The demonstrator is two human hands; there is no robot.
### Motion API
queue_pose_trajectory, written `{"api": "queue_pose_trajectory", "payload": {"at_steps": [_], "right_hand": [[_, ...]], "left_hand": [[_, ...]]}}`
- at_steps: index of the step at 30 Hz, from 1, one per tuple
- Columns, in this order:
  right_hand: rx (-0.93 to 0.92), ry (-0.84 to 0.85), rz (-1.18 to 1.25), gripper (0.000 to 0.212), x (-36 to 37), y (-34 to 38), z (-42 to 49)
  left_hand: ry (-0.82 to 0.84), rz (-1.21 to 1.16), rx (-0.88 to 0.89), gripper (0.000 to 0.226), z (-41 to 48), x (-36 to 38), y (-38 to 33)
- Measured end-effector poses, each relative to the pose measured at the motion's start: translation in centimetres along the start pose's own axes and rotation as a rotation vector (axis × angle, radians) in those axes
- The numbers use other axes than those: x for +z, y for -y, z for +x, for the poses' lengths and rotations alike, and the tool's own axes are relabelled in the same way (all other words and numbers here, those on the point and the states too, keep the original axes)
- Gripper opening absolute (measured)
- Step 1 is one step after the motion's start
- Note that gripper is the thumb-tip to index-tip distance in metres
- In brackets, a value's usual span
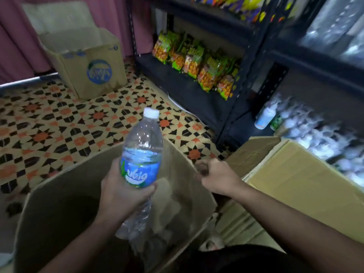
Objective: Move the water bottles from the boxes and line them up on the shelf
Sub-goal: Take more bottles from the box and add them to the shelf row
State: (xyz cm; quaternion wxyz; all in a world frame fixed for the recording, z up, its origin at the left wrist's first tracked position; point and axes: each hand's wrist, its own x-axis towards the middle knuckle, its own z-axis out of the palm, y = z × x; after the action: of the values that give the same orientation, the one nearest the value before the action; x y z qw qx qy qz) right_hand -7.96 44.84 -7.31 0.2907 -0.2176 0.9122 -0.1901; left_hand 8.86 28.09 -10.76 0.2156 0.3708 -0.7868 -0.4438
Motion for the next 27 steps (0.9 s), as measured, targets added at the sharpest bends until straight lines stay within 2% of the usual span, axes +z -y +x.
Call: {"api": "queue_pose_trajectory", "payload": {"at_steps": [5,10,12,15,19,22,27], "right_hand": [[-0.126,-0.295,-0.002,0.044,-8.2,-1.0,-5.2],[-0.194,-0.617,-0.086,0.051,-17.7,-3.6,-12.3],[-0.179,-0.764,-0.146,0.059,-21.3,-5.6,-15.2],[-0.076,-0.941,-0.192,0.057,-26.1,-9.3,-19.6],[0.057,-1.068,-0.160,0.053,-30.6,-15.2,-24.7],[0.120,-1.136,-0.150,0.056,-32.2,-19.7,-27.5],[0.288,-1.169,-0.137,0.047,-33.7,-27.5,-29.6]], "left_hand": [[-0.015,-0.135,0.242,0.080,-0.1,0.8,-11.9],[0.059,-0.288,0.467,0.076,-2.5,5.8,-25.0],[0.096,-0.331,0.537,0.077,-4.3,8.2,-29.9],[0.158,-0.418,0.606,0.079,-7.4,11.9,-36.2],[0.248,-0.512,0.671,0.075,-11.6,16.6,-42.7],[0.327,-0.558,0.714,0.080,-14.5,20.1,-46.2],[0.436,-0.624,0.774,0.086,-18.3,26.1,-50.8]]}}
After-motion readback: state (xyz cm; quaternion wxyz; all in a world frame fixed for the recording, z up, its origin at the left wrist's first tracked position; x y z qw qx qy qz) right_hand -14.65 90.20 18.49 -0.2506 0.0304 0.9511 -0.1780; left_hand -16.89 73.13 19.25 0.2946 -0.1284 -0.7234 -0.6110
